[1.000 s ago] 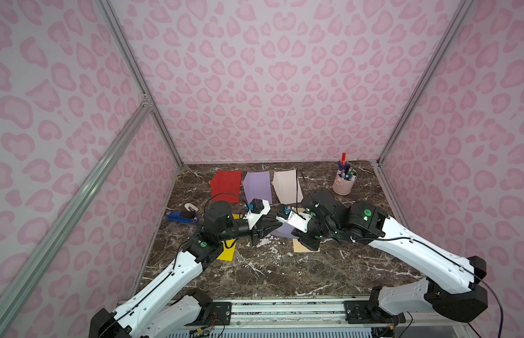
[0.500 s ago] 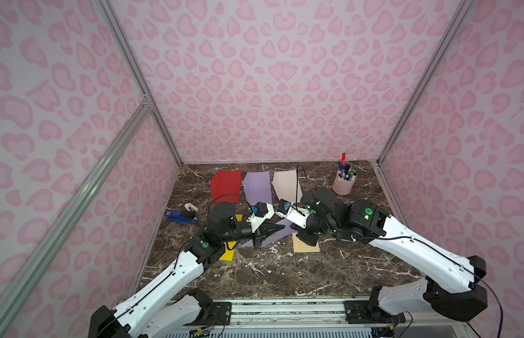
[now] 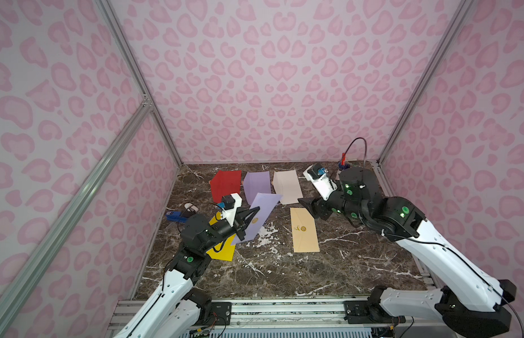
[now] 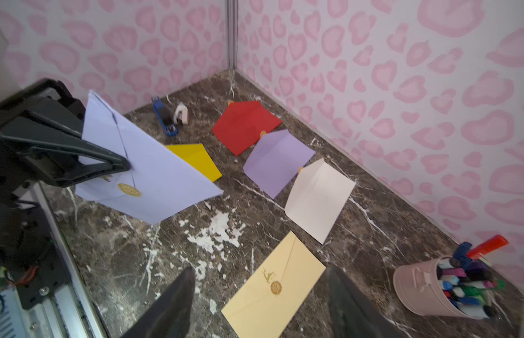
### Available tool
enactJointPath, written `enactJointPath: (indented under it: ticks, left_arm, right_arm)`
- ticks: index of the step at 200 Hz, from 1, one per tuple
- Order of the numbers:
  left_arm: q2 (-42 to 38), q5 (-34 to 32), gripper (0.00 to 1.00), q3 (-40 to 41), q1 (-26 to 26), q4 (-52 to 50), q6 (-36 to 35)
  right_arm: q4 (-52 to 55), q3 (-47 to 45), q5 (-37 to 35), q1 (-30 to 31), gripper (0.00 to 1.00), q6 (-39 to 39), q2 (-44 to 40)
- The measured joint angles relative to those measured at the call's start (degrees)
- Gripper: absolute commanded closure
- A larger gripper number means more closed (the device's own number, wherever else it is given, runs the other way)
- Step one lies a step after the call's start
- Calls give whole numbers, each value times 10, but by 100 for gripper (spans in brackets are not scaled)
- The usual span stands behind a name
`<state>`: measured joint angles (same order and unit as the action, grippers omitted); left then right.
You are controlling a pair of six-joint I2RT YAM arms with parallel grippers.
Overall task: Open the envelope
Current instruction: Pick up the envelope from the envelope.
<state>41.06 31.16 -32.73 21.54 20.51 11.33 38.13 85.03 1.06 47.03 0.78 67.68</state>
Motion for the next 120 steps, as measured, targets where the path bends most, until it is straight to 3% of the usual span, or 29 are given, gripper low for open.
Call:
enactJointPath:
  ticks: [24, 62, 120]
  left_arm:
    - [-22, 14, 95, 7, -38, 65, 67]
    - [-5, 58, 95, -9, -51, 154, 152]
    - [43, 99, 95, -9, -52, 250, 247]
  right_arm:
    - [-127, -109, 137, -51, 29, 56, -38]
    - [-300, -184, 328, -50, 30, 120, -5]
    - [-427, -177, 448, -38, 31, 140, 48]
